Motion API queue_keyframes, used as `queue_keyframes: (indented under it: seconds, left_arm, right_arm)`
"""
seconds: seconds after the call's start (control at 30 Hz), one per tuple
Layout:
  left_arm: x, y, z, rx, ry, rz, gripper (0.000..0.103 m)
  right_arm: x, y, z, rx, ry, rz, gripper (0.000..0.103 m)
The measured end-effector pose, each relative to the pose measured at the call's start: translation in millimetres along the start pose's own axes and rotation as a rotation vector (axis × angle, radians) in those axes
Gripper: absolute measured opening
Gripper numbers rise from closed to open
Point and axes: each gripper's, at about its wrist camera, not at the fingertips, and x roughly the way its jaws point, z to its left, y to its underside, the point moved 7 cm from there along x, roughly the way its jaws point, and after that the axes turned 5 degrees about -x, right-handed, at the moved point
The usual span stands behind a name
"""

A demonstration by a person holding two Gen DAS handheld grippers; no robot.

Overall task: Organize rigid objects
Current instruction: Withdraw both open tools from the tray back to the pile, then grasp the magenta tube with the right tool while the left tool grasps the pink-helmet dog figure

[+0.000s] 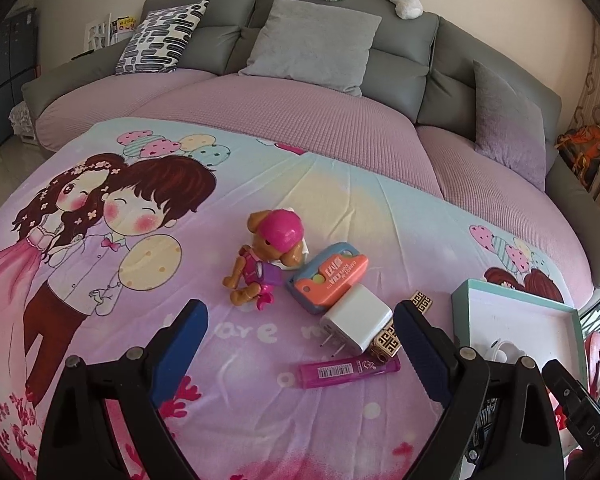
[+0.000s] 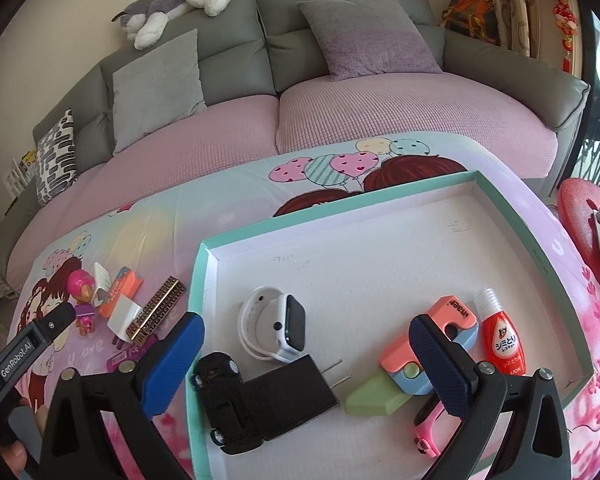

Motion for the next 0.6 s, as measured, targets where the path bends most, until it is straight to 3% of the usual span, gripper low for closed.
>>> queue_keyframes:
  seconds: [0.3,0.43,0.5,0.6]
  left_arm:
    - [-18,-23,40,-0.055,-0.041,-0.106,0.094]
    - [-17,-26,60,-0.102,-0.043,-0.099,0.095]
    - [-17,-26,68,-0.115,-0.051,-0.101,0.102]
    - [-16,-29,78,-0.114,-0.07,-0.111,0.103]
  right_arm:
    - [5,3,27,-0.075,-0.015,-0.005,0.103]
    - [9,5,37,-0.093,-0.023,0.006,0.103]
    - [10,5,47,-0.106,-0.039,0.004,0.103]
    - [12,6,72,-0.15,-0.067,-0.004,0.103]
